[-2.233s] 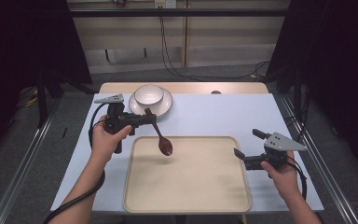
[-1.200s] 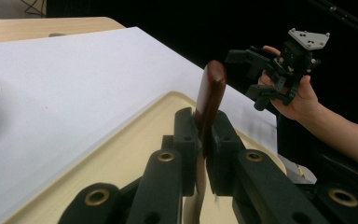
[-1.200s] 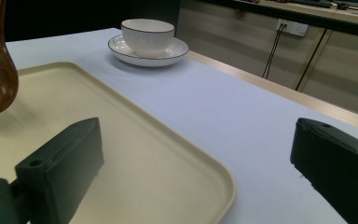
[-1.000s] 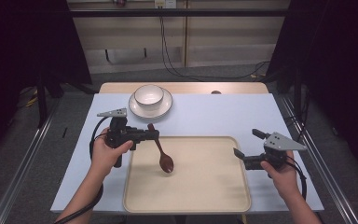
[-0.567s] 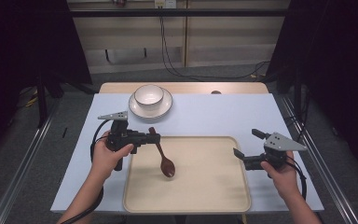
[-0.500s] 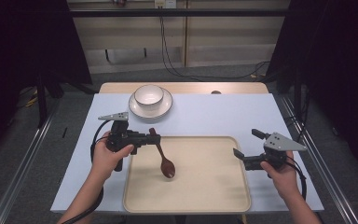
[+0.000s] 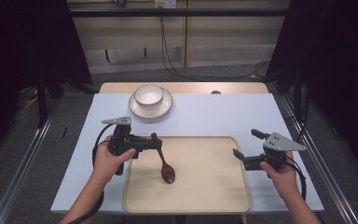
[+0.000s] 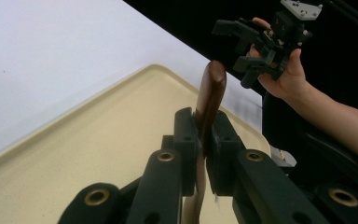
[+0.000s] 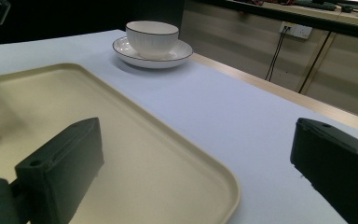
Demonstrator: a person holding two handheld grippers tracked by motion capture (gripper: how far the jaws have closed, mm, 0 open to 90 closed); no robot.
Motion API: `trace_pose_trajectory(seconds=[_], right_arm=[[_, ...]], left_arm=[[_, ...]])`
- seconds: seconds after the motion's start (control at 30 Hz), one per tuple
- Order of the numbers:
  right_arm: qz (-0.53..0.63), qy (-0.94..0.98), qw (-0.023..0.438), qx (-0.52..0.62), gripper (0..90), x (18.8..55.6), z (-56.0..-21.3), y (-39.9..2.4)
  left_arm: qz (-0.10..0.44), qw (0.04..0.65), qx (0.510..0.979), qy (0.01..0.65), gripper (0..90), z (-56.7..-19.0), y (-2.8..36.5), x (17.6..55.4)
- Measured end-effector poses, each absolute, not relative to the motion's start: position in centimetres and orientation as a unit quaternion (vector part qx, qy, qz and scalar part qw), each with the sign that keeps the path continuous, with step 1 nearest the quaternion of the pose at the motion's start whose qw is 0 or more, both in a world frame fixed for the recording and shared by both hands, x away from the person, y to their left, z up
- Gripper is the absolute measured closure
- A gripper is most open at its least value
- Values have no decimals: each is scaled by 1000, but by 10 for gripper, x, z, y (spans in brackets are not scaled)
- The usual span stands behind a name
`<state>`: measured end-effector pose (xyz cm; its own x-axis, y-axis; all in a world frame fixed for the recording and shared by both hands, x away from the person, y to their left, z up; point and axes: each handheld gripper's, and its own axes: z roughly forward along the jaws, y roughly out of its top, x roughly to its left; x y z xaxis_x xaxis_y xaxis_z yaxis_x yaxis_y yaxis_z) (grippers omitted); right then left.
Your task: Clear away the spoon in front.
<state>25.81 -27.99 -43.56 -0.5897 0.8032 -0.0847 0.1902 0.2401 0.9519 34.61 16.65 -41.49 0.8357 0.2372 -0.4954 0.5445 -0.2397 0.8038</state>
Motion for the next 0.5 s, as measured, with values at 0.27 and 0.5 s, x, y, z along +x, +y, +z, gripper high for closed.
trace_pose_trajectory(seconds=[0.27, 0.5], right_arm=[[516, 729, 297, 338, 22, 258, -435, -280], [516, 728, 298, 339, 22, 258, -435, -280]], left_arm=[[-145, 562, 775, 249, 837, -419, 164, 345], [-143, 551, 782, 253, 811, -425, 160, 344]])
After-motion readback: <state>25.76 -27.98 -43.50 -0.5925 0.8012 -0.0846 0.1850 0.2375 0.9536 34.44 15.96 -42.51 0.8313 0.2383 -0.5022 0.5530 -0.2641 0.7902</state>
